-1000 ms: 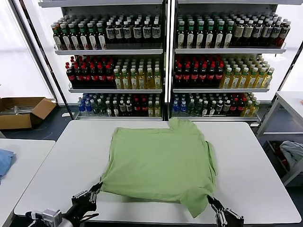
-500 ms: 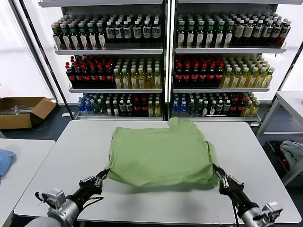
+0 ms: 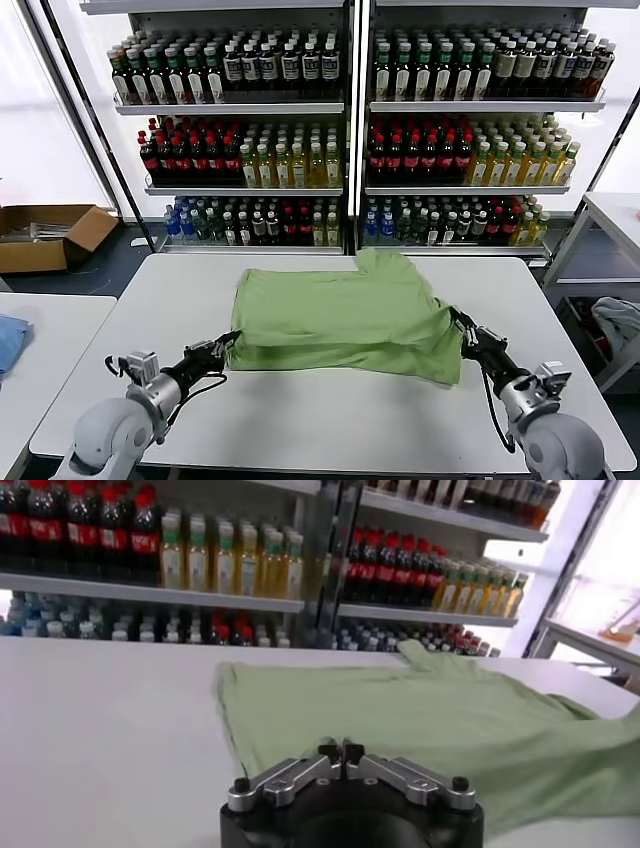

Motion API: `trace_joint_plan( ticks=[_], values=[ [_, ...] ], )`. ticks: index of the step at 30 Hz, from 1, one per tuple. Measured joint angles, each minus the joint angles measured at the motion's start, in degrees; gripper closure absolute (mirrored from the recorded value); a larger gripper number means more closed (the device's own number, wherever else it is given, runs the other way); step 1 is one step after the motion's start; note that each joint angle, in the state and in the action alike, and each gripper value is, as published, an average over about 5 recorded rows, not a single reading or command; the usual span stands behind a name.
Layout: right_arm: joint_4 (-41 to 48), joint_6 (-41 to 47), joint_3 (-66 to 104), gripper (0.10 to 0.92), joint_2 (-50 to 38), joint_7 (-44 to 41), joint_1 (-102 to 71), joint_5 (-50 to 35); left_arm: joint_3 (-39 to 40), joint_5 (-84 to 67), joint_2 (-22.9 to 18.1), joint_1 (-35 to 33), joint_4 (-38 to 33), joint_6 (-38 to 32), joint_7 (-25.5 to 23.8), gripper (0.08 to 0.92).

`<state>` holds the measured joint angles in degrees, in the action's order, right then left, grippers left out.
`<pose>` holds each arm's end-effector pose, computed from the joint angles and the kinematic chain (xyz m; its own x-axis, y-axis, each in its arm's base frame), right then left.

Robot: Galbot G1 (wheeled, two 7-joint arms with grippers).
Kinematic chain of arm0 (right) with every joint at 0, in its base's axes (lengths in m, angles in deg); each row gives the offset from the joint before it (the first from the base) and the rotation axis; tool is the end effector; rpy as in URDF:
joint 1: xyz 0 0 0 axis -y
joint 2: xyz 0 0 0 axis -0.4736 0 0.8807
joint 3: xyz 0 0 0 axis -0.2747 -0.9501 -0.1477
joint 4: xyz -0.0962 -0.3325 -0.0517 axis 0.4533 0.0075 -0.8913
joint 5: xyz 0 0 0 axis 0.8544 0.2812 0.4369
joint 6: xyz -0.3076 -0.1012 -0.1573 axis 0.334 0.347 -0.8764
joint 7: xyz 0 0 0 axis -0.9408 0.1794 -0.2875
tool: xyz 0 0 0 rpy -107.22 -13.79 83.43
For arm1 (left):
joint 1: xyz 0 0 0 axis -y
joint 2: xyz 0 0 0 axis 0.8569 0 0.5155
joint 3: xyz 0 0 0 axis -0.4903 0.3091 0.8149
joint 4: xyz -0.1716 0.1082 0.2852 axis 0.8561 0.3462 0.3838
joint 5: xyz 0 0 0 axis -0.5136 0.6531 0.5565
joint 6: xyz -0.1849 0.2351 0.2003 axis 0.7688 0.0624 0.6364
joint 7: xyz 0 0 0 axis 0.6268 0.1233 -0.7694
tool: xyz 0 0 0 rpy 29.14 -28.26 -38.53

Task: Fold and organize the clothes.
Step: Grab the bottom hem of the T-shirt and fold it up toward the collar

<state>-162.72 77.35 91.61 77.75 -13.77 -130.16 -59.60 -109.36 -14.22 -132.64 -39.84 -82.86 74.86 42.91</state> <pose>0.2933 -0.1244 -0.2755 -0.9440 -0.2598 0.2034 -0.2265 0.9585 0.1730 0.3056 0.1074 -0.2652 -0.8165 0.3969 0.4192 0.3367 0.9173 -0.2127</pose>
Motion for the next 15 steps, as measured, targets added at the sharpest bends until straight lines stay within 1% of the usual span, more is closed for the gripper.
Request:
trace_joint_plan(
  ticks=[3,5,10,15],
  values=[
    [1.9,0.5,-1.4,0.835,-0.2,0.1,1.5,1.1,1.2,0.1,0.0,2.7,3.1,0.0,0.2,0.898],
    [2.6,0.8,-2.0,0.775,-0.5,0.2,2.0,1.9,1.6,0.3,0.0,4.0,4.8,0.0,0.5,0.857],
    [3.0,1.4,-2.1,0.636,-0.9,1.0,2.0,3.9,1.7,1.5,0.4,5.6,7.1,0.0,1.4,0.711],
    [1.8,2.0,-0.6,0.489,-0.9,2.0,0.5,6.2,0.9,2.6,1.5,5.2,7.3,0.0,1.8,0.572]
  ],
)
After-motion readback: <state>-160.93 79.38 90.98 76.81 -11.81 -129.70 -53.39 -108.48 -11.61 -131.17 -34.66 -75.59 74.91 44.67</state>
